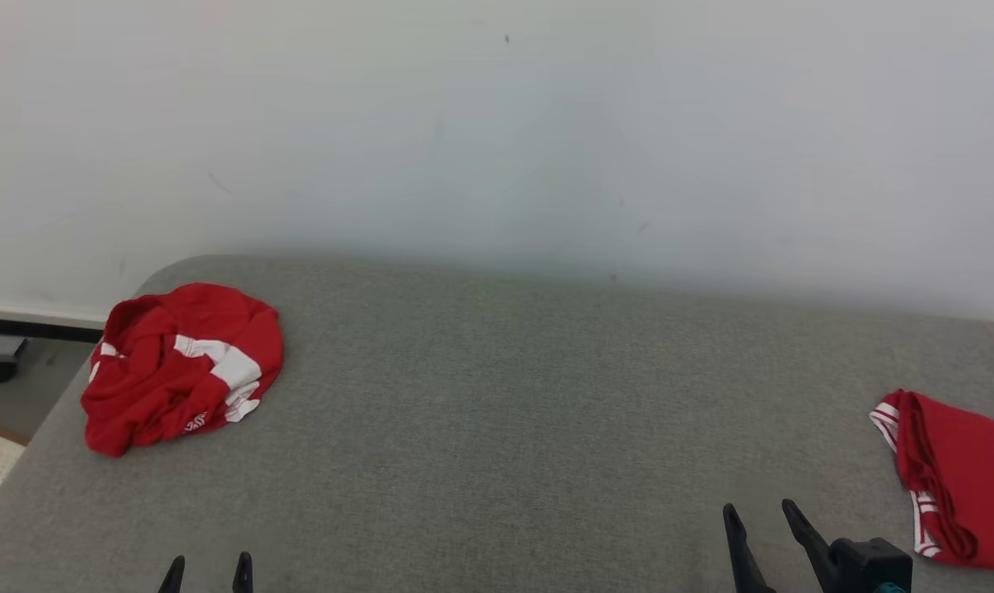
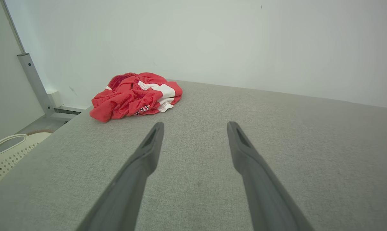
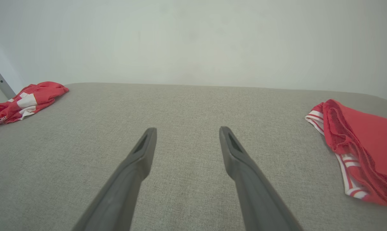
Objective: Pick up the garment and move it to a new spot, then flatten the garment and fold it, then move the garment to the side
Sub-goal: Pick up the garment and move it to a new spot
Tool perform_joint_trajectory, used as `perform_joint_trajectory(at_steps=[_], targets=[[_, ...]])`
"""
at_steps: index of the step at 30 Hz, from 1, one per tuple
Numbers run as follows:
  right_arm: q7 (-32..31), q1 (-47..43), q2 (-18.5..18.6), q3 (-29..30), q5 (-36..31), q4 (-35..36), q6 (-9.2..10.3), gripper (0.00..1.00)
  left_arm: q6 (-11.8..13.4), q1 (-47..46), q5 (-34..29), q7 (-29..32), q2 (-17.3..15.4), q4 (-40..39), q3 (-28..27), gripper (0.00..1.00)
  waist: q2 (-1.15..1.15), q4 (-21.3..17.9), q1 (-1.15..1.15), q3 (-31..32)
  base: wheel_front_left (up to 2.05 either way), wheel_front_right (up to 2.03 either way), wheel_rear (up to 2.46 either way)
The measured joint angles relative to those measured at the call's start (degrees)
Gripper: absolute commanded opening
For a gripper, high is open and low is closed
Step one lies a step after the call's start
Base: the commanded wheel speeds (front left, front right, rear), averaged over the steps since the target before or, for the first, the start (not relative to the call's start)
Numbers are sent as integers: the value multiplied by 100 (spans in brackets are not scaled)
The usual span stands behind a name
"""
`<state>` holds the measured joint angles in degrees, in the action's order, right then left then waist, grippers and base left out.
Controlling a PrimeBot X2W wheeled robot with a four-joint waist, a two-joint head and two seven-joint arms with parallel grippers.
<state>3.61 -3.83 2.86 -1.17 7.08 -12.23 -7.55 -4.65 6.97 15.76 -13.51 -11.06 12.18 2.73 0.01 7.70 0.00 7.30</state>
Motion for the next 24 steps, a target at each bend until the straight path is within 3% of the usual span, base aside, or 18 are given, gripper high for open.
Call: perform_joint_trajectory(at_steps=[14, 15, 24], targets=[[91, 34, 1, -287, 242, -288, 0, 100, 264, 246, 15, 547, -198, -594, -97, 100, 0, 1277, 0, 14, 0, 0, 0], [59, 165, -1, -392, 241, -330, 0, 100, 372, 283, 67, 604, -209, -727, -190, 100, 0, 1528, 0, -17, 0, 0, 0], [56, 525, -1, -611, 232, -513, 0, 100, 616, 477, 101, 604, -160, -1076, -294, 100, 0, 1925, 0, -283, 0, 0, 0]])
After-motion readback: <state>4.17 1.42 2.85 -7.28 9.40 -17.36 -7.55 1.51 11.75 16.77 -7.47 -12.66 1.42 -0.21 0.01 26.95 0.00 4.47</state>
